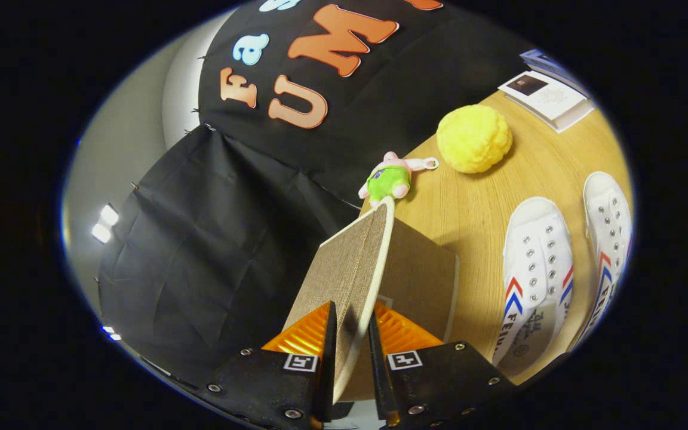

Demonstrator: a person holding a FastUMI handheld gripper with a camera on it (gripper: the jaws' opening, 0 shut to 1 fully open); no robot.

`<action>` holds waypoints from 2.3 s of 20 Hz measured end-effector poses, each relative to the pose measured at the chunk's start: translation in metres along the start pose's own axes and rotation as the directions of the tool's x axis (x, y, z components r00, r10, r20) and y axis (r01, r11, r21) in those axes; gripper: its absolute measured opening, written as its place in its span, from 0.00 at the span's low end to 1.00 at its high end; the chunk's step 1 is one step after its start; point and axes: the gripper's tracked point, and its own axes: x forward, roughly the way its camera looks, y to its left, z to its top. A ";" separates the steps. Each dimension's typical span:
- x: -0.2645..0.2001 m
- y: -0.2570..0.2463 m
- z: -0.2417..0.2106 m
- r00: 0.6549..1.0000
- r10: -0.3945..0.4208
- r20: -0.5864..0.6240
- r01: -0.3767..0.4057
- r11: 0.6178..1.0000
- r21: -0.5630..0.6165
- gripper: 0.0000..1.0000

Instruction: Open the storage box then place both shoes into the box .Put the left shoe in first, then the right shoe, with the right side of both shoes facing outward in a uniform manner.

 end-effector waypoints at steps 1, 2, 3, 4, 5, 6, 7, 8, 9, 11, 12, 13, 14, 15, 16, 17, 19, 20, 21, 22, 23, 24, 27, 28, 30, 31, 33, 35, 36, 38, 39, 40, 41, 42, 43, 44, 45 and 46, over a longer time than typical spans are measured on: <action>0.002 0.000 -0.002 1.000 -0.001 -0.009 0.001 1.000 -0.001 0.30; 0.004 0.002 -0.005 1.000 -0.003 -0.013 0.003 1.000 -0.001 0.30; 0.006 0.002 -0.005 1.000 -0.012 -0.015 0.012 1.000 0.006 0.24; 0.005 0.005 -0.006 1.000 -0.016 -0.020 0.016 1.000 0.016 0.18; 0.005 0.010 -0.003 1.000 -0.011 -0.014 0.012 1.000 0.026 0.12; 0.004 0.017 0.001 1.000 -0.001 -0.006 0.001 1.000 0.028 0.11; 0.001 0.028 0.005 1.000 0.023 0.004 -0.023 0.999 0.025 0.10; 0.000 0.039 0.008 0.999 0.044 0.020 -0.045 0.999 0.025 0.10; -0.003 0.052 0.013 0.997 0.065 0.035 -0.066 0.998 0.019 0.10; -0.004 0.072 0.018 0.995 0.083 0.057 -0.083 0.997 0.003 0.10; -0.004 0.082 0.020 0.994 0.085 0.065 -0.084 0.996 -0.008 0.10; -0.002 0.093 0.022 0.993 0.089 0.076 -0.087 0.996 -0.021 0.10; 0.000 0.104 0.023 0.992 0.093 0.088 -0.090 0.995 -0.032 0.10; 0.003 0.116 0.024 0.990 0.096 0.099 -0.092 0.995 -0.043 0.10; 0.006 0.128 0.025 0.989 0.098 0.107 -0.093 0.994 -0.054 0.10; 0.012 0.139 0.024 0.990 0.092 0.109 -0.085 0.994 -0.063 0.10; 0.025 0.158 0.017 0.992 0.076 0.100 -0.067 0.993 -0.099 0.10; 0.033 0.170 0.012 0.992 0.076 0.100 -0.064 0.991 -0.116 0.10; 0.041 0.184 0.008 0.991 0.082 0.105 -0.067 0.989 -0.134 0.10; 0.048 0.196 0.006 0.990 0.090 0.112 -0.073 0.986 -0.148 0.11; 0.057 0.207 0.002 0.989 0.095 0.114 -0.076 0.984 -0.163 0.11; 0.066 0.217 -0.003 0.988 0.103 0.115 -0.082 0.981 -0.177 0.12; 0.095 0.239 -0.018 0.987 0.130 0.090 -0.113 0.979 -0.172 0.13; 0.104 0.245 -0.021 0.987 0.137 0.088 -0.120 0.977 -0.176 0.16; 0.118 0.252 -0.032 0.989 0.133 0.067 -0.118 0.974 -0.192 0.22; 0.127 0.253 -0.040 0.992 0.121 0.040 -0.111 0.974 -0.199 0.32; 0.141 0.253 -0.062 0.994 0.101 -0.043 -0.108 0.972 -0.211 0.59; 0.145 0.251 -0.077 0.993 0.078 -0.083 -0.097 0.964 -0.248 0.80; 0.142 0.247 -0.076 0.995 0.061 -0.077 -0.080 0.957 -0.278 0.84; 0.139 0.241 -0.066 0.999 0.021 -0.049 -0.037 0.942 -0.334 0.92; 0.136 0.236 -0.060 0.999 -0.006 -0.037 -0.008 0.934 -0.356 0.94; 0.130 0.230 -0.052 0.999 -0.035 -0.018 0.026 0.926 -0.376 0.95; 0.123 0.221 -0.043 0.998 -0.067 0.000 0.062 0.916 -0.395 0.96; 0.112 0.207 -0.038 0.995 -0.103 0.018 0.101 0.903 -0.417 0.96; 0.102 0.196 -0.033 0.991 -0.132 0.038 0.135 0.888 -0.439 0.97; 0.088 0.183 -0.028 0.985 -0.164 0.062 0.174 0.872 -0.457 0.97; 0.075 0.169 -0.021 0.977 -0.195 0.088 0.213 0.855 -0.472 0.97; 0.062 0.154 -0.016 0.968 -0.225 0.111 0.251 0.839 -0.482 0.97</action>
